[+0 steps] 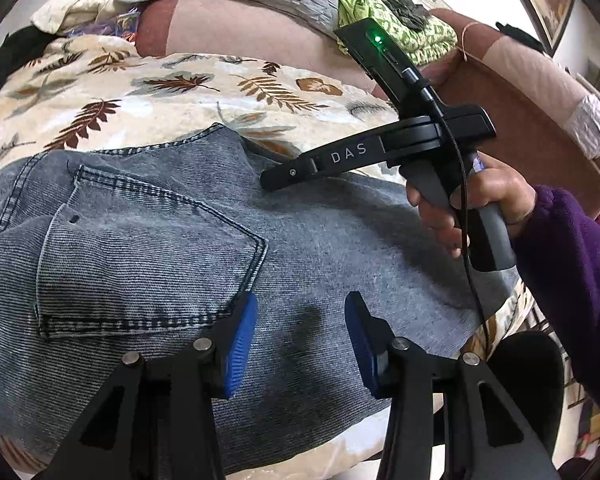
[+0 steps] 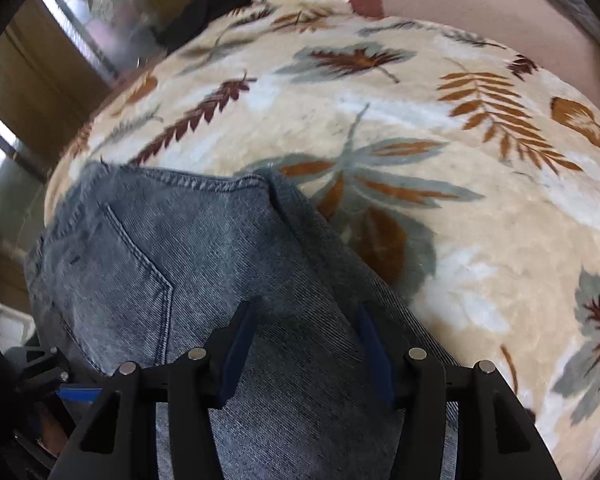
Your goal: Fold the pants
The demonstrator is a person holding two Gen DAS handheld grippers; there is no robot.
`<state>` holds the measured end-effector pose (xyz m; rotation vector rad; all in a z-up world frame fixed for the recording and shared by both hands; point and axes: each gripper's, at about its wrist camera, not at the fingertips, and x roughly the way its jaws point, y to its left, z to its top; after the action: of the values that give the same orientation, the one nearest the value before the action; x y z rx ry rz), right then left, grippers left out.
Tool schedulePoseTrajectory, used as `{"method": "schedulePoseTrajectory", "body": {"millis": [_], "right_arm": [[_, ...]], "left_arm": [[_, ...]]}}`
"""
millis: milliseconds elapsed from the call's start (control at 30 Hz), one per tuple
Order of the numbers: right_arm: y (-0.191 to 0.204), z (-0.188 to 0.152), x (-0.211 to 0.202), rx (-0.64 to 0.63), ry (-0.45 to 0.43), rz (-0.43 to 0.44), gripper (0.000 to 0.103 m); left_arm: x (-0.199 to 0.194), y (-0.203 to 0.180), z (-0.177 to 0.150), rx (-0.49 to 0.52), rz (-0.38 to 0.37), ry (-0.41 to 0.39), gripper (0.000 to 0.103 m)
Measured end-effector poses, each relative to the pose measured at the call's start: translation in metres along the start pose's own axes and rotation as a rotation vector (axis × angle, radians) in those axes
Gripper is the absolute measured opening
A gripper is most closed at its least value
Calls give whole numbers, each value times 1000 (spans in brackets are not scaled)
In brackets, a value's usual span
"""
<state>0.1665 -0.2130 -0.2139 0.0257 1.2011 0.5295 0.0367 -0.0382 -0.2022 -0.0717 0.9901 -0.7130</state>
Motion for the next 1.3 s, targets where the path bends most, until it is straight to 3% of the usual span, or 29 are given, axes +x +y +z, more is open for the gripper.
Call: {"method": "schedulePoseTrajectory", "body": {"millis": [33, 67, 100, 300, 567, 633, 700, 733, 833, 900, 1100, 1200, 1300], "right_arm": [[0, 3, -1, 0, 7, -16, 19], [0, 4, -3, -8, 9, -25, 16], [2, 4, -6, -28, -1, -46, 3], [16, 5, -14, -65, -41, -175, 2], [6, 15, 1, 73, -82, -299, 2], [-4, 17, 10, 108, -96, -391, 0], [-20, 14, 9, 201, -110, -309, 0], [-26, 11, -3, 235, -155, -226, 0], [-38, 0, -41, 312, -264, -147, 1], [-54, -15, -60, 391, -248, 0, 1], [-49, -77, -89, 438, -223, -50, 3], [-33, -101, -75, 412, -163, -167, 3], [-30, -104, -49, 403, -105, -251, 3]], "left_arm": [[1, 1, 1, -6, -2, -2, 47], [1, 2, 2, -12, -5, -2, 47], [1, 3, 2, -17, -7, -4, 47], [3, 3, 5, -16, 8, -31, 47], [6, 5, 10, -12, 38, -52, 47], [10, 4, 10, -2, 49, -42, 47], [12, 2, 10, 10, 58, -37, 48], [12, 3, 9, 13, 60, -33, 49], [12, 3, 9, 18, 57, -33, 50], [13, 0, 9, 30, 56, -30, 52], [19, -13, 4, 106, 63, -6, 54], [23, -22, 0, 145, 95, 5, 60], [25, -27, -2, 174, 122, 8, 64]]}}
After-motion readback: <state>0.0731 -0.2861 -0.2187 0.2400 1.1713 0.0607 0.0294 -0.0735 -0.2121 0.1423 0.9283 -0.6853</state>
